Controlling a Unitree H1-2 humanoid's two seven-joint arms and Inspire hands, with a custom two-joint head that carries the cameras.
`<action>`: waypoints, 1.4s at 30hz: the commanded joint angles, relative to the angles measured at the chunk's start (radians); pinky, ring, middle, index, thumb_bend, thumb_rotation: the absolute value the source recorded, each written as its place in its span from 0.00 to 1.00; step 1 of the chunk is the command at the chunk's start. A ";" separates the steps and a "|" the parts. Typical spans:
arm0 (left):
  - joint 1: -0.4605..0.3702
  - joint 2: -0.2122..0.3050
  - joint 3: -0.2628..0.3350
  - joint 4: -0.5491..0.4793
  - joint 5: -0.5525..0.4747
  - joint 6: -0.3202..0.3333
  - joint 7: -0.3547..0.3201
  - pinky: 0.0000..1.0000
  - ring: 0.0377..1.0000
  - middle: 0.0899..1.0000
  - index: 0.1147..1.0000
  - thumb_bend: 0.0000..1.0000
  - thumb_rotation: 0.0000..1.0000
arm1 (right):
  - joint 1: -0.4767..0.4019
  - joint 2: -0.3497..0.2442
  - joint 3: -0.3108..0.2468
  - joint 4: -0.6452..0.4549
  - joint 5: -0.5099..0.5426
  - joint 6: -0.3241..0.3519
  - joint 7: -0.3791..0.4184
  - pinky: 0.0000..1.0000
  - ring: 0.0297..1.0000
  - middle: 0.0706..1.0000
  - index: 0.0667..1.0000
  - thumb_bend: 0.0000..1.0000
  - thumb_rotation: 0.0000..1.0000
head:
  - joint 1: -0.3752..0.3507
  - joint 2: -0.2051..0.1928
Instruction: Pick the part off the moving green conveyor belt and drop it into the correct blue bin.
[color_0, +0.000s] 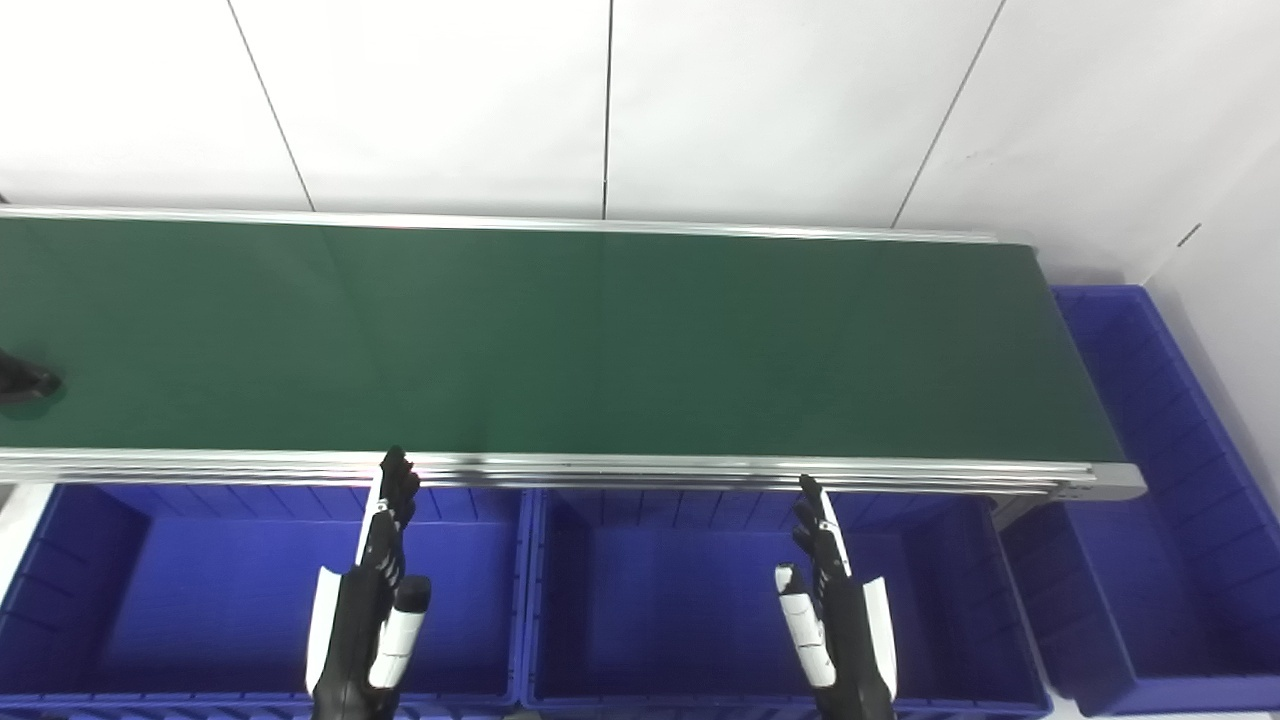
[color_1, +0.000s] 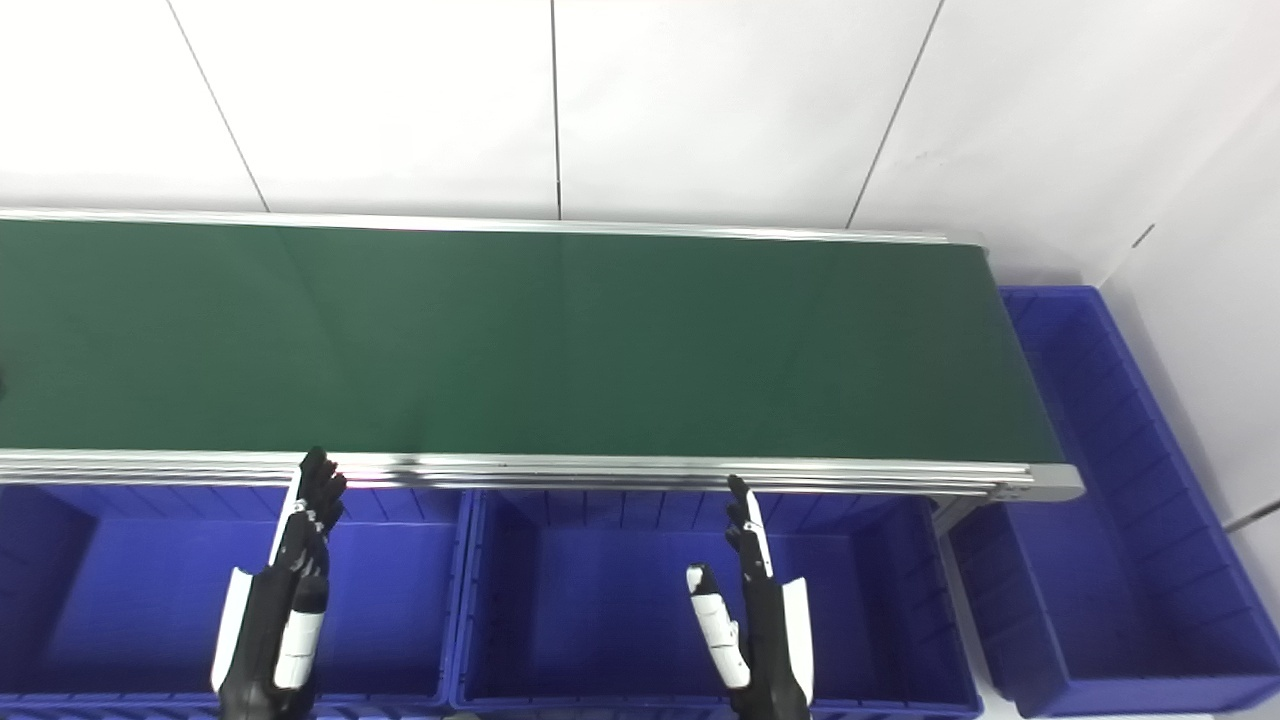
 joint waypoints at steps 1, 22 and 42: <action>-0.013 -0.005 0.001 -0.002 0.006 -0.040 -0.002 0.99 0.98 1.00 1.00 0.73 1.00 | -0.012 0.005 0.000 -0.001 0.001 -0.063 -0.008 0.92 0.96 0.99 0.99 0.70 1.00 | 0.001 0.001; -0.013 -0.003 0.012 -0.014 -0.002 -0.043 -0.009 0.97 0.97 1.00 1.00 0.76 0.99 | 0.000 0.008 0.009 -0.016 -0.018 -0.064 -0.010 0.90 0.95 0.98 0.99 0.67 1.00 | -0.016 -0.013; -0.023 -0.002 0.009 -0.010 0.000 -0.035 -0.027 1.00 0.98 1.00 1.00 0.78 0.98 | -0.002 0.005 0.004 -0.030 0.003 -0.059 0.001 0.91 0.95 0.98 0.98 0.69 1.00 | -0.005 0.023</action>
